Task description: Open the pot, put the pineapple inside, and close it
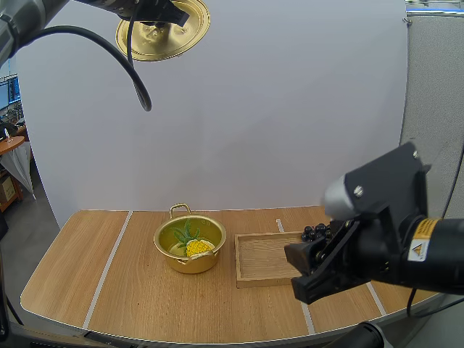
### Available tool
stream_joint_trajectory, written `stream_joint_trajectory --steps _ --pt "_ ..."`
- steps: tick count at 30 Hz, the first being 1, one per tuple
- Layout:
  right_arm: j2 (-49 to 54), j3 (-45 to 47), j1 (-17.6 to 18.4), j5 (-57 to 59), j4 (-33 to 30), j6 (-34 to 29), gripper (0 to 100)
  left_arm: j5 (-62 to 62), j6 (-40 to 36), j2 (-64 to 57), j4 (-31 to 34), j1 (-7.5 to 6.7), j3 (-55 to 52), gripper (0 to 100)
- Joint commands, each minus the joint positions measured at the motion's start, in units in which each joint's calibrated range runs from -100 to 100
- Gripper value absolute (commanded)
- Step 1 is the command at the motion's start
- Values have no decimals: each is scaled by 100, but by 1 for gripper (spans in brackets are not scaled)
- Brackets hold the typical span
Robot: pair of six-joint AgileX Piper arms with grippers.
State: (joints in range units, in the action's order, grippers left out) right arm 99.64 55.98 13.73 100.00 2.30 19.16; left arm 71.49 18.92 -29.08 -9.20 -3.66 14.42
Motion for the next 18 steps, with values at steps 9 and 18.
stream_joint_trajectory --steps 9,18 --pt "36 250 -16 0 -452 -332 41 -132 -54 -41 30 -20 60 0" --pt "36 250 -16 0 -122 -345 0 -132 -54 -41 30 -20 60 0"
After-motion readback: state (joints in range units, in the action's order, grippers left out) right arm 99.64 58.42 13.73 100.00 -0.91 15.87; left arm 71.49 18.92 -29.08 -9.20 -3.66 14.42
